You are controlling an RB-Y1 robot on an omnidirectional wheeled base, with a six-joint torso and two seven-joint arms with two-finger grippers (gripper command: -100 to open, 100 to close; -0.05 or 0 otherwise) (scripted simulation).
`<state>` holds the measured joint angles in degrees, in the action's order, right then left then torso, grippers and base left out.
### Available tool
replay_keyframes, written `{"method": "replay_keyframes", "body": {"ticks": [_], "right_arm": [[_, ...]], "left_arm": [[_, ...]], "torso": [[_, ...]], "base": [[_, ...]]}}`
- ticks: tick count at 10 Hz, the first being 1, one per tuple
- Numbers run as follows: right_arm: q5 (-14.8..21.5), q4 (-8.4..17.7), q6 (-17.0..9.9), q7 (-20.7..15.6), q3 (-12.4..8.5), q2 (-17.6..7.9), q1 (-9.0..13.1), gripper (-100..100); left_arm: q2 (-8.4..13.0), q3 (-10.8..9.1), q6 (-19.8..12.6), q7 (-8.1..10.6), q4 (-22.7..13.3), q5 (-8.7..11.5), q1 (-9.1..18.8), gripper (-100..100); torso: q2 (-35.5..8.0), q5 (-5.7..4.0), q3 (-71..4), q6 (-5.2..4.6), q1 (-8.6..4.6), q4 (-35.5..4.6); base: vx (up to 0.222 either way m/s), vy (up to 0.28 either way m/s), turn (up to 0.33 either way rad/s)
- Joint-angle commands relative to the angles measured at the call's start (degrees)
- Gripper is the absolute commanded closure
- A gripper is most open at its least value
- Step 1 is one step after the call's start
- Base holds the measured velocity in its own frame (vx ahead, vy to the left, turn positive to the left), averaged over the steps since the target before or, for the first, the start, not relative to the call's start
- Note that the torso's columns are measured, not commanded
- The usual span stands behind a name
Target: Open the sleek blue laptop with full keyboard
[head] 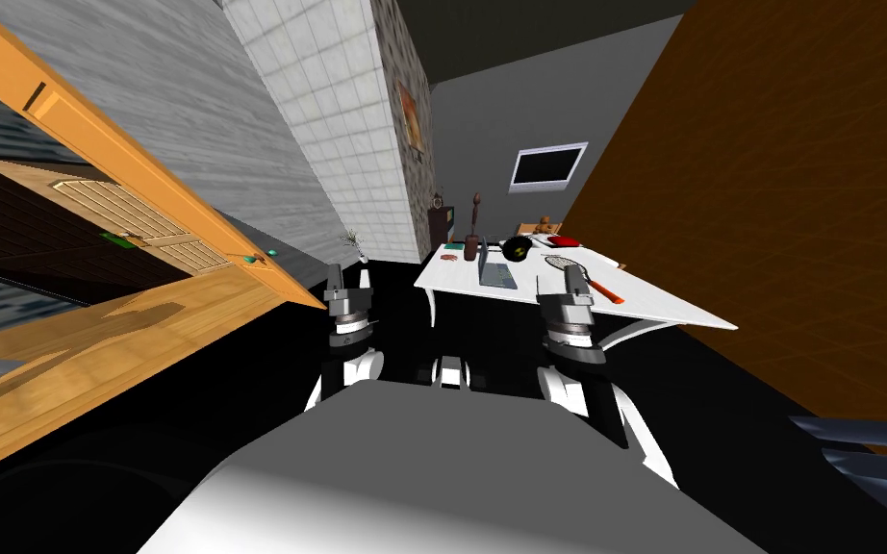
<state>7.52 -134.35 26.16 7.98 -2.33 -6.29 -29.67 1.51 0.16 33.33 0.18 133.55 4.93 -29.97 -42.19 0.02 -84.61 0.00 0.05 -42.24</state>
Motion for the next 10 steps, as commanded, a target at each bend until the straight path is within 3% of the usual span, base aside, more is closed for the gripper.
{"method": "replay_keyframes", "body": {"ticks": [1, 10], "right_arm": [[2.93, 1.16, -0.84, -2.15, -1.05, -2.86, -0.06, -100], [17.24, 6.34, -5.09, -12.22, -6.31, -10.82, -0.08, -100]], "left_arm": [[0.0, 0.0, 0.0, 0.0, 0.0, 0.0, 0.0, 0], [0.0, 0.0, 0.0, 0.0, 0.0, 0.0, 0.0, 0]], "torso": [[-0.03, -0.01, 0.0, 0.0, -0.01, -0.02], [-0.13, -0.01, 0.06, 0.0, -0.04, -0.05]], "base": [[0.079, 0.059, -0.023], [0.096, 0.095, -0.029]]}}
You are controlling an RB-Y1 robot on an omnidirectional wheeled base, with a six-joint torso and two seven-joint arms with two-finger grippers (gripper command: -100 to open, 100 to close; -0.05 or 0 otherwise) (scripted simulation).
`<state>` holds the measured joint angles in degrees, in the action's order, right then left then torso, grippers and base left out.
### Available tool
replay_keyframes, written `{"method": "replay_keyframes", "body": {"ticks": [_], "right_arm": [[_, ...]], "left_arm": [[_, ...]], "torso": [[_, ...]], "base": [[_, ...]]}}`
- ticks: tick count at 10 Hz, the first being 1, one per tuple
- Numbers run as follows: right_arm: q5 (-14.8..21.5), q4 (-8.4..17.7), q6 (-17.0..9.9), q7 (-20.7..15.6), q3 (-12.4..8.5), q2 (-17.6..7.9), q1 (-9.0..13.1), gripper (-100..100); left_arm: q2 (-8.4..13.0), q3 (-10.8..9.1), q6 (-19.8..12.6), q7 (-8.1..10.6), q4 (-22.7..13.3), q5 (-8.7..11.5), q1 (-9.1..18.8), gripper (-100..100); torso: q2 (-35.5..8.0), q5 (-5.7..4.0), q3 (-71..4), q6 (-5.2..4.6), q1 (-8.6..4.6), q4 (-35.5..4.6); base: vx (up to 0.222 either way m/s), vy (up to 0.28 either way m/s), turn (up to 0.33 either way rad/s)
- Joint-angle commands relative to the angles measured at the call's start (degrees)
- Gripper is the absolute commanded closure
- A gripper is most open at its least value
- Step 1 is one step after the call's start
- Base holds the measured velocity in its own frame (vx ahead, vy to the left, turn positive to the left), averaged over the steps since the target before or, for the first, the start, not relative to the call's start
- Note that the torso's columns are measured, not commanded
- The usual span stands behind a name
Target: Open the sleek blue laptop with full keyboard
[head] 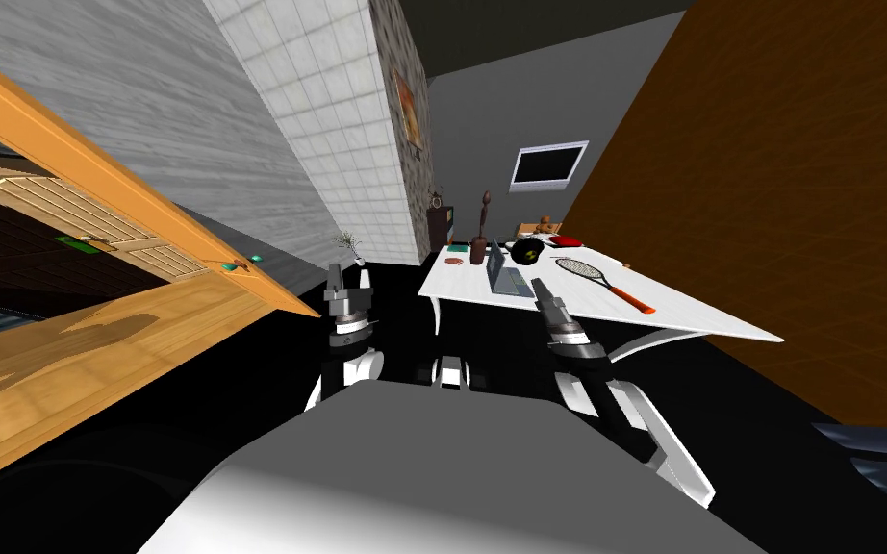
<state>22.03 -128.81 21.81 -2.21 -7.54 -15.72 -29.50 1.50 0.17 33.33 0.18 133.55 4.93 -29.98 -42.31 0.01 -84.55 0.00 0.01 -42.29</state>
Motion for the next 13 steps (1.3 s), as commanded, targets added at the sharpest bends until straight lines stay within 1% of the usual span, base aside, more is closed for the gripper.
{"method": "replay_keyframes", "body": {"ticks": [1, 7, 13], "right_arm": [[4.4, 1.34, -1.22, -3.21, -1.72, -2.26, -0.27, -100], [14.24, 5.03, -4.16, -10.13, -5.33, -8.6, -0.27, -100], [24.57, 10.15, -7.5, -17.53, -9.13, -15.61, 0.0, -100]], "left_arm": [[0.0, 0.0, 0.0, 0.0, 0.0, 0.0, 0.0, 0], [0.0, 0.0, 0.0, 0.0, 0.0, 0.0, 0.0, 0], [0.0, 0.0, 0.0, 0.0, 0.0, 0.0, 0.0, 0]], "torso": [[-0.02, -0.01, 0.01, 0.0, -0.04, 0.0], [0.03, -0.01, -0.03, 0.0, -0.02, 0.02], [0.05, -0.01, -0.03, -0.01, 0.0, 0.02]], "base": [[0.087, 0.112, -0.028], [0.1, 0.101, -0.03], [0.105, 0.107, -0.031]]}}
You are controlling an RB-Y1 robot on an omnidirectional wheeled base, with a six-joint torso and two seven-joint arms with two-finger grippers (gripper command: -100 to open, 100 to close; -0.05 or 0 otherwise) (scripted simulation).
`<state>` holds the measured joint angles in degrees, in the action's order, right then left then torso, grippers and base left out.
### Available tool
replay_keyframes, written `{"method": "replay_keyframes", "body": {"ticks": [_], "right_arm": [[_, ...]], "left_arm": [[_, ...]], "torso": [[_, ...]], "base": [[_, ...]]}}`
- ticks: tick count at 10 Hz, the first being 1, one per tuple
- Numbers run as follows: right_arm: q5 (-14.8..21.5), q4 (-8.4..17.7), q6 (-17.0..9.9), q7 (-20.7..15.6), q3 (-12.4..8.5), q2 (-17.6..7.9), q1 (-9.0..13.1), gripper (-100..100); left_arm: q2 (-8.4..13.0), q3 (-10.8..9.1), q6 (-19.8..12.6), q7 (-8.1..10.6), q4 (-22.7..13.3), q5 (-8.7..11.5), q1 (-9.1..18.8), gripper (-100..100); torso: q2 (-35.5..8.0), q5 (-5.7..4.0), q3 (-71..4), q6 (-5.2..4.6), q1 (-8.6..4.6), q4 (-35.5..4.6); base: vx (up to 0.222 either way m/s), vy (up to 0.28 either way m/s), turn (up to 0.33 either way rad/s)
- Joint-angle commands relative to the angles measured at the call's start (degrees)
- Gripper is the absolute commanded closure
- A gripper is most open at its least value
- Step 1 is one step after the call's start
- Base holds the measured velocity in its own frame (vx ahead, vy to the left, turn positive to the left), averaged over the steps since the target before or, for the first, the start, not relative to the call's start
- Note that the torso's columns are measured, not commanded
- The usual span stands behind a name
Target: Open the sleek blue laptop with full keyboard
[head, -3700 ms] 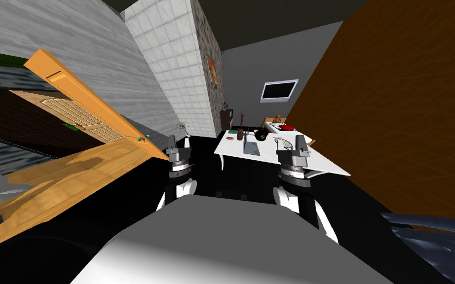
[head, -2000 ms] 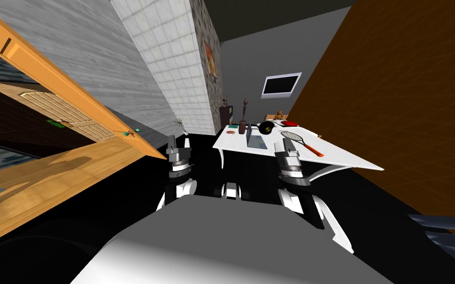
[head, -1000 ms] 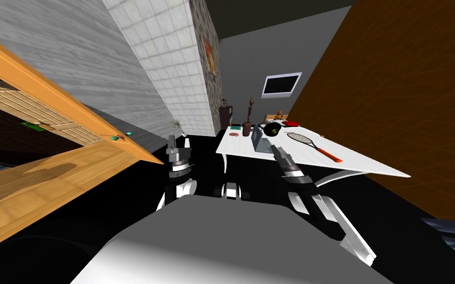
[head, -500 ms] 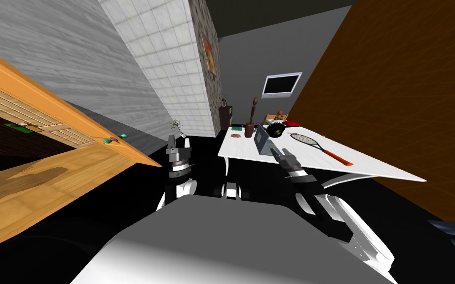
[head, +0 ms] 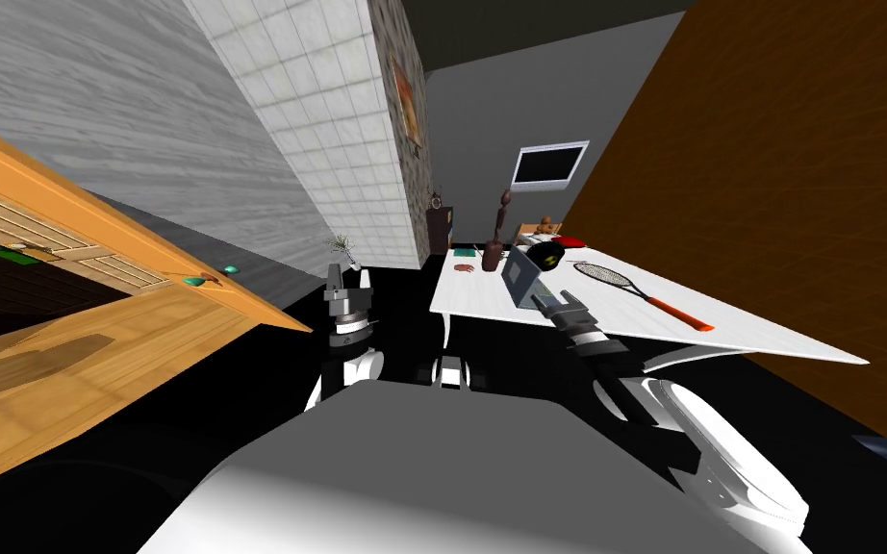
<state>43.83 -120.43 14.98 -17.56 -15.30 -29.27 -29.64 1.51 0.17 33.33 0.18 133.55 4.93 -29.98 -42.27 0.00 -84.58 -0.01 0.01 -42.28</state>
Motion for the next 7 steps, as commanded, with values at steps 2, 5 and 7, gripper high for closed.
{"method": "replay_keyframes", "body": {"ticks": [2, 5, 7], "right_arm": [[6.17, 3.55, -1.83, -4.73, -2.68, -4.67, 0.24, -100], [11.52, 5.97, -3.48, -8.42, -4.58, -8.73, 0.35, -100], [13.13, 6.68, -3.98, -9.57, -5.17, -10.06, 0.38, -100]], "left_arm": [[0.0, 0.0, 0.0, 0.0, 0.0, 0.0, 0.0, 0], [0.0, 0.0, 0.0, 0.0, 0.0, 0.0, 0.0, 0], [0.0, 0.0, 0.0, 0.0, 0.0, 0.0, 0.0, 0]], "torso": [[-0.03, -0.01, 0.02, 0.01, -0.03, -0.01], [0.01, 0.01, 0.0, 0.01, 0.02, 0.0], [0.0, -0.01, 0.0, 0.01, -0.02, 0.0]], "base": [[0.1, 0.102, -0.032], [0.103, 0.114, -0.032], [0.083, 0.093, -0.019]]}}
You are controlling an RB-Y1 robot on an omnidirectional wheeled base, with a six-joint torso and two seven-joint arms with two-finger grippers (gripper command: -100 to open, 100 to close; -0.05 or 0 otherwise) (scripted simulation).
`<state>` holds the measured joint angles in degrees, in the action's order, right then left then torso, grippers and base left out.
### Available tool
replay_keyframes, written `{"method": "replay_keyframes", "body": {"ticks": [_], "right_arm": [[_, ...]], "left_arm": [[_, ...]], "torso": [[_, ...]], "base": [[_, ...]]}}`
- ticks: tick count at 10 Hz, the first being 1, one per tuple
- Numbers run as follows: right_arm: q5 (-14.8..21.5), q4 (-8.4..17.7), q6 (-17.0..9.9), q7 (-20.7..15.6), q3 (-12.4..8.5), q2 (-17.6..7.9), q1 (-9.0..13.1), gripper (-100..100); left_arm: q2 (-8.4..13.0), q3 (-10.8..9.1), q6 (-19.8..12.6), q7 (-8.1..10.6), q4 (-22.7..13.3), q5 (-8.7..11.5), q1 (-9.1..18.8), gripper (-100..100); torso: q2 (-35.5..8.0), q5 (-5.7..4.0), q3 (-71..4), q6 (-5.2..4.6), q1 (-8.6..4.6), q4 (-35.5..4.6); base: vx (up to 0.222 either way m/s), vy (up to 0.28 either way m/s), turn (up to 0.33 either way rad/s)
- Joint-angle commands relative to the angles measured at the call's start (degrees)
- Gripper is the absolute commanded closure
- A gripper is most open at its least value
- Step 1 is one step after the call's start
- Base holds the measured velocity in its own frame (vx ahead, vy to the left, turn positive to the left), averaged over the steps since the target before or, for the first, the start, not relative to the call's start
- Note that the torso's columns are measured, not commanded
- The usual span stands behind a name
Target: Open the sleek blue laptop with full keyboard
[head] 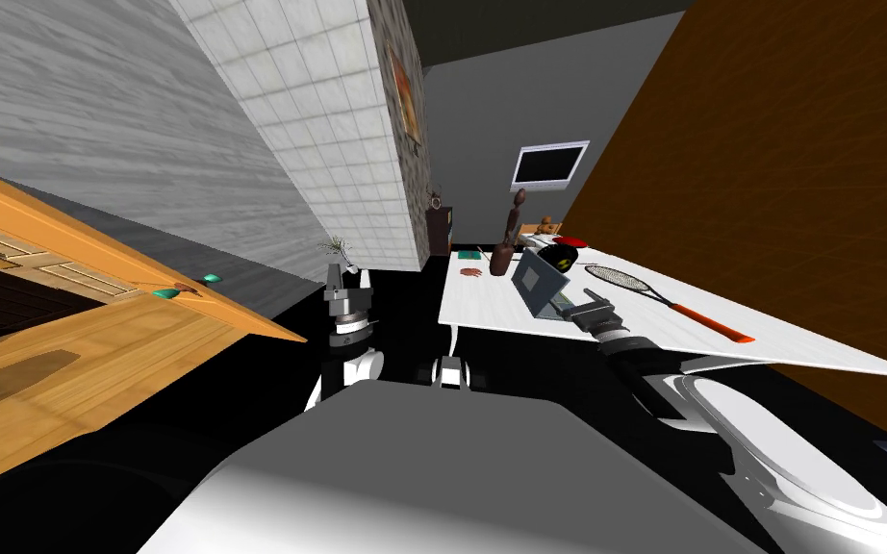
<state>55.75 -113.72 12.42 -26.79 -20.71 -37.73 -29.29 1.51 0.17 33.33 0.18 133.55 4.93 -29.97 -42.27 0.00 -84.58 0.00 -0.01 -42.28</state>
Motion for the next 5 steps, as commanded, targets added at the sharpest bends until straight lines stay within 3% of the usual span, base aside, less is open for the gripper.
{"method": "replay_keyframes", "body": {"ticks": [1, 5], "right_arm": [[2.71, 0.64, -1.9, -1.42, -0.32, -2.86, 0.05, -100], [7.51, 2.8, -3.41, -4.83, -2.09, -6.55, 0.14, -100]], "left_arm": [[0.0, 0.0, 0.0, 0.0, 0.0, 0.0, 0.01, 0], [0.0, 0.0, 0.0, 0.0, 0.0, 0.0, 0.0, 0]], "torso": [[-0.14, -0.02, 0.07, 0.0, -0.11, -0.03], [0.09, 0.03, -0.06, 0.01, 0.09, 0.03]], "base": [[0.039, 0.05, -0.008], [0.064, 0.075, -0.025]]}}
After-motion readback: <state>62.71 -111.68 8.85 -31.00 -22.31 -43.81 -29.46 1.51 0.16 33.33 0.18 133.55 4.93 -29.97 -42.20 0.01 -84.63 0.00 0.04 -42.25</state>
